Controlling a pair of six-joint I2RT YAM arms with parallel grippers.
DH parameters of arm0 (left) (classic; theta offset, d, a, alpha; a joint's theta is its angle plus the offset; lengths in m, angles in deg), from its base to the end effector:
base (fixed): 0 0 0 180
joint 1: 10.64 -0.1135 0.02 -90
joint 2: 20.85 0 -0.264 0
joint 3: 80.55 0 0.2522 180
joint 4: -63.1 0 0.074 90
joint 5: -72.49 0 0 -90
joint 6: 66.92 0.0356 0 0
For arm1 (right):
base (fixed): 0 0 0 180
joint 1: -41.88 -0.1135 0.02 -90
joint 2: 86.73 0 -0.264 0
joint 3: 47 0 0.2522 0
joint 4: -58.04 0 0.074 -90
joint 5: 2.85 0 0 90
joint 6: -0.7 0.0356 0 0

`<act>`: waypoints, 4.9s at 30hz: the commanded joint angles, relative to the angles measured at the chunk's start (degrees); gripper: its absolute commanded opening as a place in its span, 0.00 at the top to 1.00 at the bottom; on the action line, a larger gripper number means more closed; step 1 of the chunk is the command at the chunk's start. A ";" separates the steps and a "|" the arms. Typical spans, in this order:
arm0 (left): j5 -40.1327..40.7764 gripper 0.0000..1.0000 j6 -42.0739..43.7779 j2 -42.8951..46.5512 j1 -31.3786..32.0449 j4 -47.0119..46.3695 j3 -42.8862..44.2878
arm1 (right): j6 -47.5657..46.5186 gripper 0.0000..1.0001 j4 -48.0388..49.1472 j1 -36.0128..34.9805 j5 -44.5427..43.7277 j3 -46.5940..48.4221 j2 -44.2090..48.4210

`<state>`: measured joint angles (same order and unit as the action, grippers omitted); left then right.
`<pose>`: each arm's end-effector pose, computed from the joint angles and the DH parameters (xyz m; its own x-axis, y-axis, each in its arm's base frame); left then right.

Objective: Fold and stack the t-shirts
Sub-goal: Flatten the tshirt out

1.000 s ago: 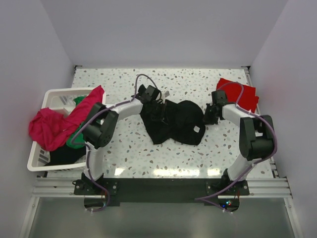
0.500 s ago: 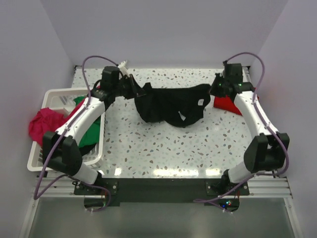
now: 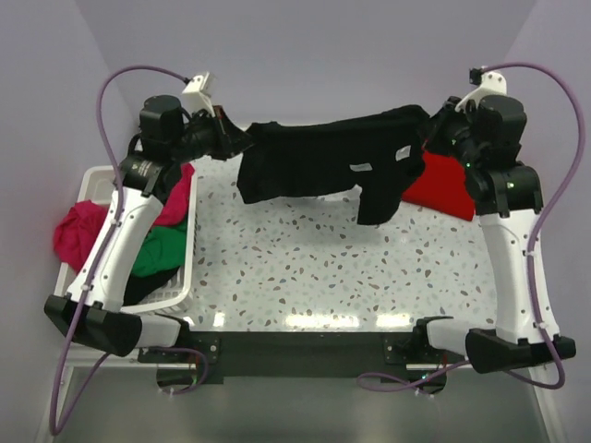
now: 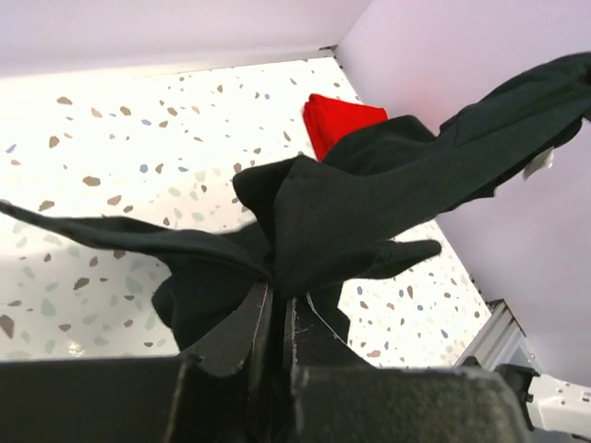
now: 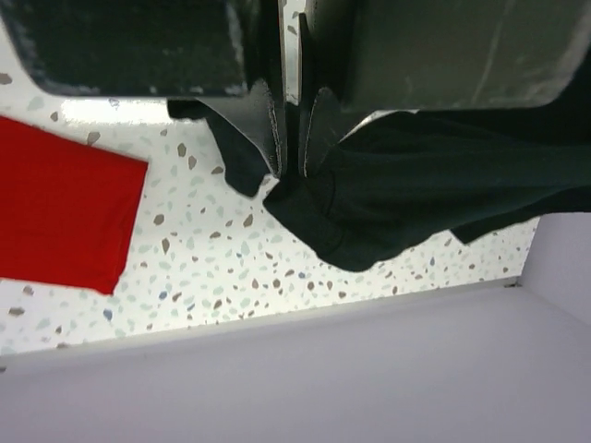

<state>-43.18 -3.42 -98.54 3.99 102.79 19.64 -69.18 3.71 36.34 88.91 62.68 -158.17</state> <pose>0.2845 -0.0902 0.4366 -0.5362 -0.2757 -0.7978 0.4345 0.7202 -0.5408 0.2381 0.0242 0.4895 -0.3023 0.3161 -0.8993 -0.0233 0.9407 0.3385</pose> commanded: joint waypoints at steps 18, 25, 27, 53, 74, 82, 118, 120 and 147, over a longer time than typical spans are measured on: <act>8.61 0.79 -4.44 -15.35 -7.77 0.10 10.74 | -8.80 1.00 10.76 4.12 -16.73 5.16 -10.68; 12.92 0.33 -0.84 -37.36 -7.43 4.47 30.99 | -4.73 0.14 1.04 10.37 -2.31 21.91 -39.61; 14.06 0.32 1.00 -33.25 -5.77 3.61 26.10 | -5.61 0.08 2.06 10.29 -0.72 20.38 -40.18; 20.50 0.38 -1.62 -11.69 20.08 20.65 -27.28 | -1.14 0.07 10.43 9.58 13.88 -23.93 -11.71; 11.35 0.44 -1.71 -19.78 21.05 14.94 -32.47 | -0.87 0.07 10.34 9.58 12.83 -29.30 -7.58; 12.04 0.59 -0.92 -24.08 21.40 12.48 -31.50 | -1.05 0.07 9.90 9.58 12.48 -30.44 -5.64; 18.29 1.00 0.84 -15.91 2.15 12.04 -20.51 | -2.28 0.26 5.68 -7.99 8.44 -48.28 -1.24; 18.46 1.00 1.28 -15.91 2.15 12.04 -20.69 | -2.36 0.30 6.12 -9.83 7.91 -47.93 -2.38; 19.61 1.00 1.80 -12.84 1.89 13.79 -22.98 | -3.77 0.57 12.10 -22.50 -1.58 -42.31 -21.02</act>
<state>-23.90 -2.78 -113.49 6.55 116.78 -2.96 -72.35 14.55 14.70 89.85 18.22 -178.12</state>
